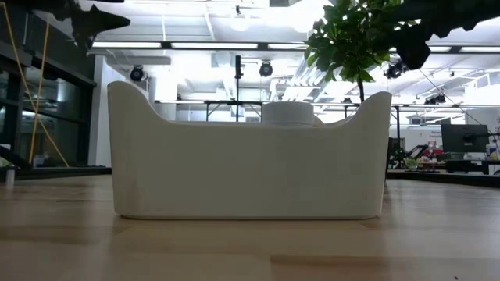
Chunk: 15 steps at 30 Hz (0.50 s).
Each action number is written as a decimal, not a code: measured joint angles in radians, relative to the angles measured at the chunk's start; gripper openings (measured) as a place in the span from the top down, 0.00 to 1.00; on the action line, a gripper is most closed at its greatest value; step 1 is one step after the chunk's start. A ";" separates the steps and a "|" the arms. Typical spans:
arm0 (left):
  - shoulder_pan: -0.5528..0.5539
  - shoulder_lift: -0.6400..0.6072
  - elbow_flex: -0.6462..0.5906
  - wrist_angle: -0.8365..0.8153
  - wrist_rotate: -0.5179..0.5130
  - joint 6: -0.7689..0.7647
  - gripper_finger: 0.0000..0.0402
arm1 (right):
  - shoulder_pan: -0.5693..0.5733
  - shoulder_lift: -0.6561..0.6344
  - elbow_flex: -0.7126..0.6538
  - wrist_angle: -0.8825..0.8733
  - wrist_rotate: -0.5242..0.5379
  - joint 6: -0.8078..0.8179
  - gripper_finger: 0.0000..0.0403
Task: Pick and place pill bottles into a basket
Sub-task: Return to Home Position
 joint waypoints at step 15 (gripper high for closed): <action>0.000 0.000 0.000 0.016 -0.031 0.005 0.39 | -0.095 0.117 0.000 -0.089 -0.333 -0.171 0.96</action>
